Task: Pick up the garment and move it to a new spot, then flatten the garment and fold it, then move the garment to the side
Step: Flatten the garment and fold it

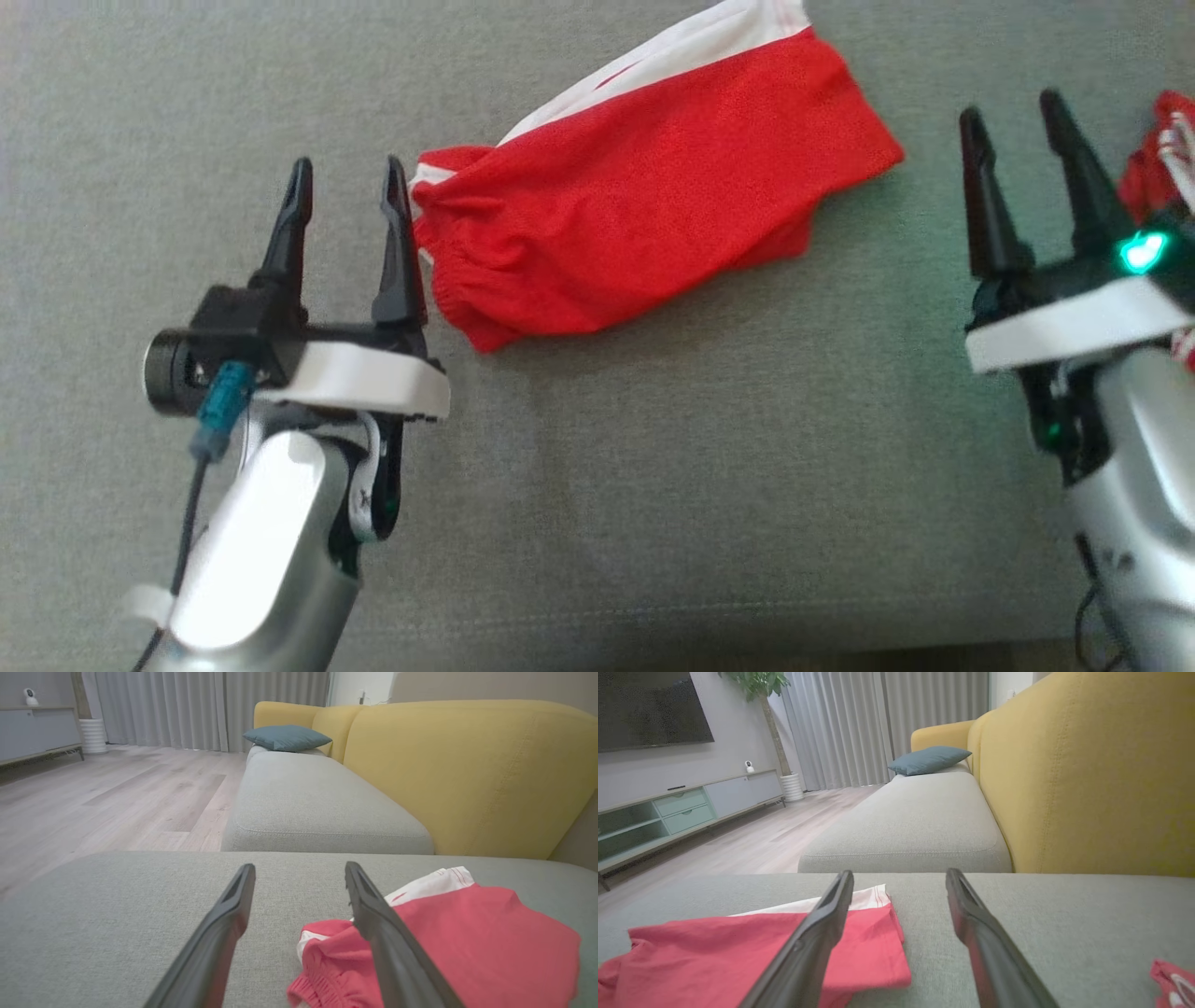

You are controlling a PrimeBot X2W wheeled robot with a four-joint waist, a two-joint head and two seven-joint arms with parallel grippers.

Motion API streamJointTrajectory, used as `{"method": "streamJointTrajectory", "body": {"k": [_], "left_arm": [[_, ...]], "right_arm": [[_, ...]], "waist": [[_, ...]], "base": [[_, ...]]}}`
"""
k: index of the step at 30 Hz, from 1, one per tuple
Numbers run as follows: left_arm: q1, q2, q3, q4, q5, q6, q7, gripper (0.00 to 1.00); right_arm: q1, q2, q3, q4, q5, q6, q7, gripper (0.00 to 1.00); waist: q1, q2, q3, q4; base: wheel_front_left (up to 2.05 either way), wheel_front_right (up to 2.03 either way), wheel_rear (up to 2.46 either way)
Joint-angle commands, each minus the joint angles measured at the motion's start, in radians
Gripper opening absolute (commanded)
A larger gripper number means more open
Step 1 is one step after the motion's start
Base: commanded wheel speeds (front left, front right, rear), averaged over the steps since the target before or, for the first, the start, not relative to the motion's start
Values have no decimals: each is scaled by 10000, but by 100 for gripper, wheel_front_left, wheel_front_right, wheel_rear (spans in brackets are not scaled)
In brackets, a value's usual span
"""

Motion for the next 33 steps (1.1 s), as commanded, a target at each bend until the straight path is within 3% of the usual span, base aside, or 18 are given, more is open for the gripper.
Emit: {"method": "streamJointTrajectory", "body": {"k": [1,10,18,27,33], "left_arm": [[-71,285,364,-373,152,74,-49,100],[659,533,547,-308,585,203,-50,100],[1014,419,808,-231,702,175,-50,100],[953,232,948,-225,882,43,-51,100],[596,85,976,-327,1076,-78,-51,100]], "right_arm": [[197,42,20,-416,-130,33,65,100],[1977,755,-753,-1945,-870,33,884,100],[2549,1039,-1054,-2774,-1221,33,1458,100],[2508,988,-1150,-3046,-1330,33,1720,100],[1631,633,-1007,-2807,-1299,33,2008,100]], "waist": [[0,-1,-131,-131],[0,-1,-436,-413],[0,-1,-437,-461],[0,-1,-306,-337],[0,-1,247,-96]], "base": [[0,0,0],[0,0,0],[0,0,0],[0,0,0],[0,0,0]]}}
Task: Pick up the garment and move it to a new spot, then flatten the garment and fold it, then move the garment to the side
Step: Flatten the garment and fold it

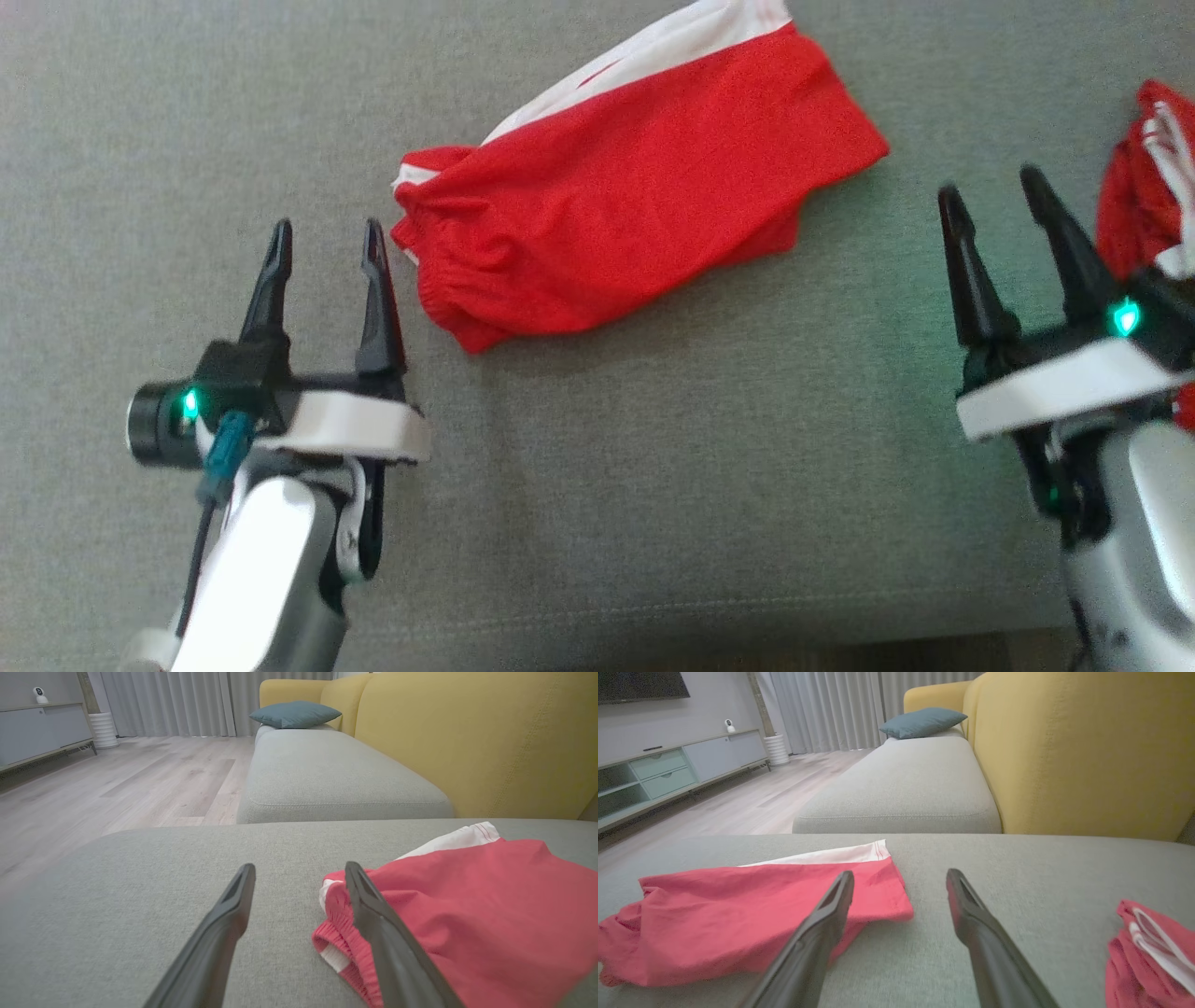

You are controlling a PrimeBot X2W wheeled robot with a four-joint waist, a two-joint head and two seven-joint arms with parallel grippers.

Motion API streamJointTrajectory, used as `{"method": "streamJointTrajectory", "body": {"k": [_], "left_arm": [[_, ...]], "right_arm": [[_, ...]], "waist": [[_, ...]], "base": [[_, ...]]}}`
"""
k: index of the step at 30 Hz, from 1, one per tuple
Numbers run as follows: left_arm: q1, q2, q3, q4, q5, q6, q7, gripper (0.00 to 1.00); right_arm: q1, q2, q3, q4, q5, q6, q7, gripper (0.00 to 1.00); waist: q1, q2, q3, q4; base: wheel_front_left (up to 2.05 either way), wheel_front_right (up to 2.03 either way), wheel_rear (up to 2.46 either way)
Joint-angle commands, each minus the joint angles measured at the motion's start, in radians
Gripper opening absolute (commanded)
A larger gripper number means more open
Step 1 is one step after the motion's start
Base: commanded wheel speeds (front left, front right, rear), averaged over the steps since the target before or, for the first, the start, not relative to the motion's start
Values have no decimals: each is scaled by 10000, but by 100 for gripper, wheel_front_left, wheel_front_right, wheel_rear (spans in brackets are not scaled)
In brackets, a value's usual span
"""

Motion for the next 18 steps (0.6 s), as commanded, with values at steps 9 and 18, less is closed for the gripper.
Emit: {"method": "streamJointTrajectory", "body": {"k": [9,18], "left_arm": [[-1232,-289,300,-433,411,-293,-51,100],[-1516,-697,391,-307,668,-555,-51,100]], "right_arm": [[-2742,-953,1070,1152,346,33,630,100],[-4393,-1254,1852,3326,925,33,2771,100]], "waist": [[0,-1,1177,725],[0,-1,1522,1103]], "base": [[0,0,0],[0,0,0]]}}
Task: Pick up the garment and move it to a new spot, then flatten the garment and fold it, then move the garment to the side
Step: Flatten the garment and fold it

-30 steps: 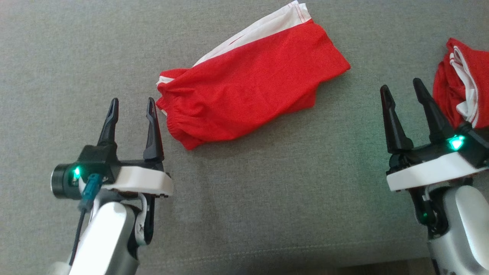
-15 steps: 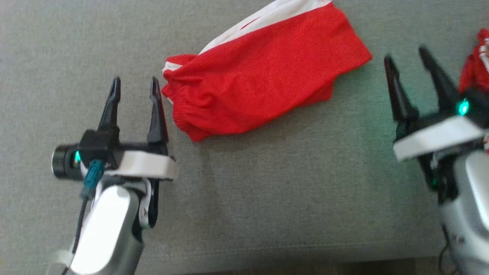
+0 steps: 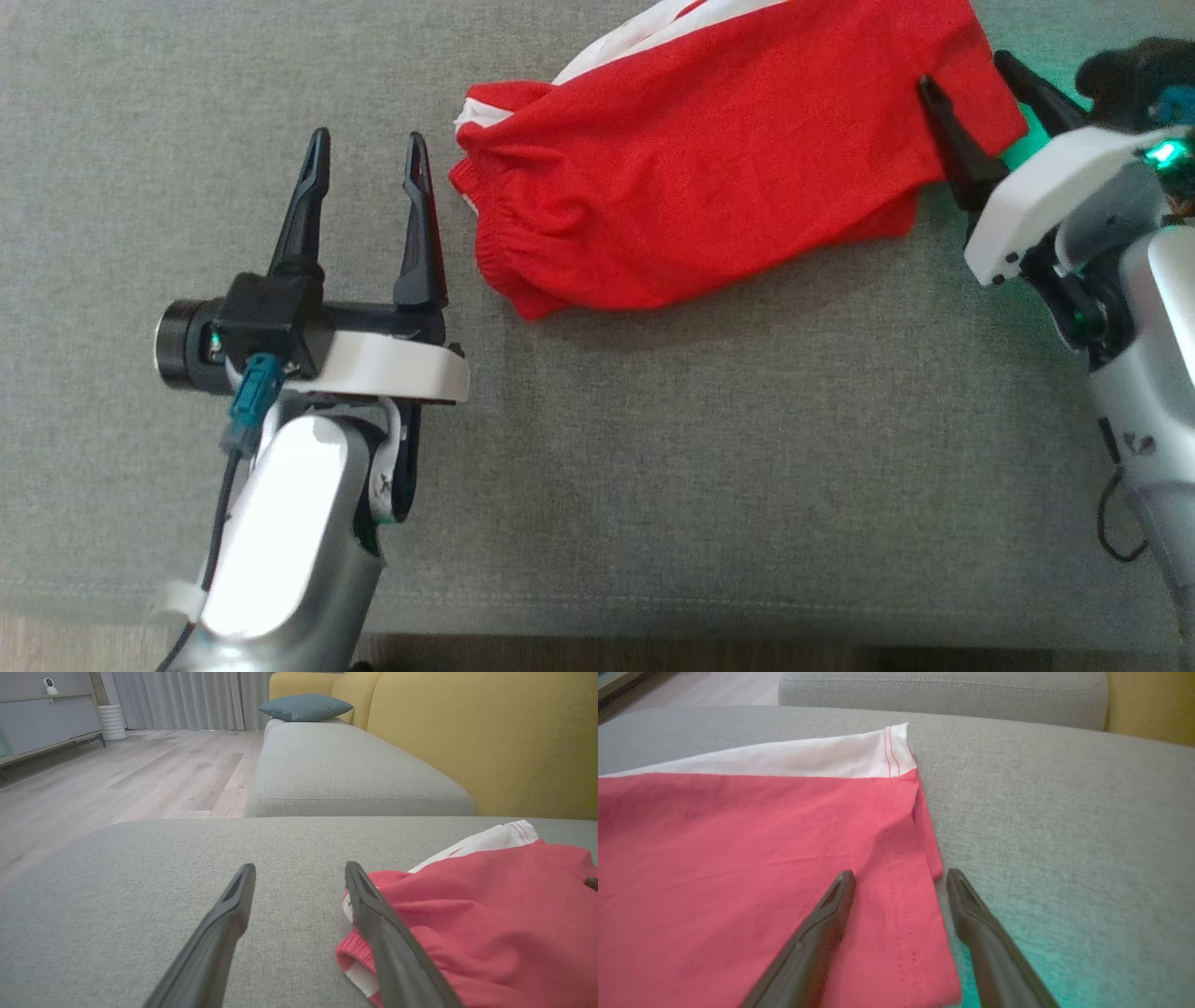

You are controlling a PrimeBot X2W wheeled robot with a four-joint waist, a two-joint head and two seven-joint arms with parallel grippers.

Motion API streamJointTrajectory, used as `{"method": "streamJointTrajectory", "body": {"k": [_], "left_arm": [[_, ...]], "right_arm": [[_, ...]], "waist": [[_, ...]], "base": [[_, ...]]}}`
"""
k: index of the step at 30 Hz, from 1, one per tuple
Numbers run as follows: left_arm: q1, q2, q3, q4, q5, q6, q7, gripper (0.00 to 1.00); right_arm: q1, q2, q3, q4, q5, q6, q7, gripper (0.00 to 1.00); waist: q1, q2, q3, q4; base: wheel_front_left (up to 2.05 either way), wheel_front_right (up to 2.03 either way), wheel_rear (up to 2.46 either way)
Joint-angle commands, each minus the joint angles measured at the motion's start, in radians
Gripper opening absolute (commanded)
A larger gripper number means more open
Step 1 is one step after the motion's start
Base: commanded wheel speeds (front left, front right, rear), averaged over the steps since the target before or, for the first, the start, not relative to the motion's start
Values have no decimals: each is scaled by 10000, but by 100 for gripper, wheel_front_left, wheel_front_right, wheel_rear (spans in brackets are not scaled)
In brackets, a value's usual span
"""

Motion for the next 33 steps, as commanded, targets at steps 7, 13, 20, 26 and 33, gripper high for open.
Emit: {"method": "streamJointTrajectory", "body": {"k": [7,13,20,26,33], "left_arm": [[-292,-45,540,-236,265,-173,-51,100],[-248,-135,665,-174,386,-310,-51,100],[176,-141,884,6,488,-423,-51,100],[650,-92,1041,134,451,-473,-51,100],[1097,-89,1067,267,391,-531,-51,100]], "right_arm": [[-420,162,453,196,827,33,1286,72],[-297,232,626,105,1401,33,1063,0],[1315,465,146,-496,1839,33,-348,0],[2811,728,-506,-965,1818,33,-851,0],[3694,992,-1227,-892,1724,33,-1061,0]], "waist": [[0,0,-15,-10],[0,0,-132,-107],[0,0,-767,-404],[0,0,-1292,-680],[0,0,-1818,-794]], "base": [[0,0,0],[0,0,0],[0,0,0],[0,0,0],[0,0,0]]}}
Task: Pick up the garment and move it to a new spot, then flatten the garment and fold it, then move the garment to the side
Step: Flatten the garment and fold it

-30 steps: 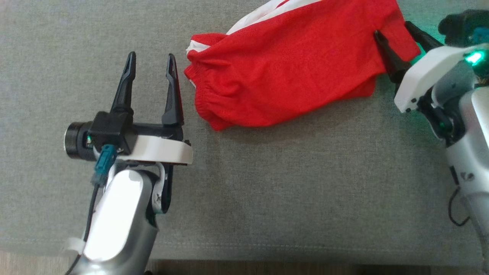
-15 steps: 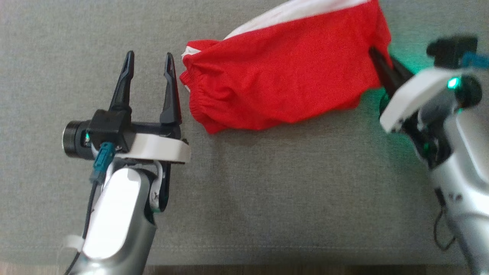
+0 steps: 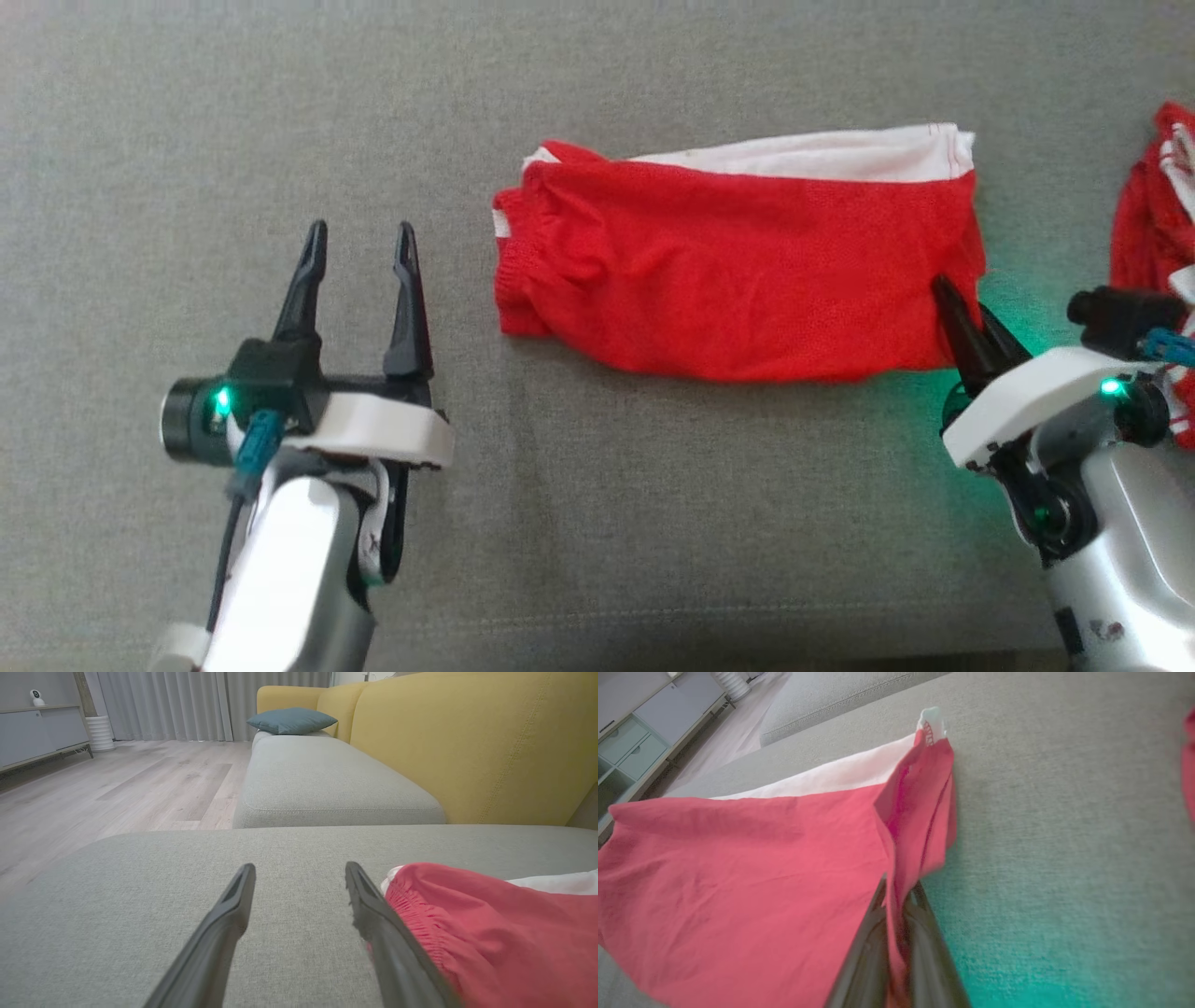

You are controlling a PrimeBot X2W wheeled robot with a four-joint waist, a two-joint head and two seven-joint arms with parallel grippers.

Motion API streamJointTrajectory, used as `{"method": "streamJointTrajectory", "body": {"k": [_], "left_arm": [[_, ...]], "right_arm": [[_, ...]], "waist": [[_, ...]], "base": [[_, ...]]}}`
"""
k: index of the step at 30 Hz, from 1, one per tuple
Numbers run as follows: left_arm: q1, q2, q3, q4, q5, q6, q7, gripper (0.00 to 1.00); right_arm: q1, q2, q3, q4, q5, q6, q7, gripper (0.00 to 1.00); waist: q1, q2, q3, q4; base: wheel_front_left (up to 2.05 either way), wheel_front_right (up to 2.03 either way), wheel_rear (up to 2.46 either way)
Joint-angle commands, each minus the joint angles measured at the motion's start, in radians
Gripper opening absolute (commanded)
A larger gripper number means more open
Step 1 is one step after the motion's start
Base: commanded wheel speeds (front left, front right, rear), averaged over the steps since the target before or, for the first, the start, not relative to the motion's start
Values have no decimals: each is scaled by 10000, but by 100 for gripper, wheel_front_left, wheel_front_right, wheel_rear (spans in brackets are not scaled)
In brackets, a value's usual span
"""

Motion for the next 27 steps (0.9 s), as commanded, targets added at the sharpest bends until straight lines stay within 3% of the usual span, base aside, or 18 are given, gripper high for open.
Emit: {"method": "streamJointTrajectory", "body": {"k": [1,7,13,20,27], "left_arm": [[5,148,396,-287,29,-27,-51,100],[192,121,345,-155,-72,-108,-51,100],[273,108,296,-60,-113,-165,-51,100],[385,-12,156,-48,-159,-206,-51,100],[486,-99,81,-26,-155,-214,-51,100]], "right_arm": [[14,2,38,-280,-39,33,-133,0],[-215,-37,116,-222,-379,33,-113,0],[-1379,105,1526,-1077,-1065,33,802,0],[-2229,942,3706,-1136,-910,33,1663,0],[-2355,1675,4628,-85,-477,33,1276,0]], "waist": [[0,-1,-148,-50],[0,-1,-498,36],[0,-1,-870,204],[0,-1,-1147,704],[0,-1,-1104,1044]], "base": [[0,0,0],[0,0,0],[0,0,0],[0,0,0],[0,0,0]]}}
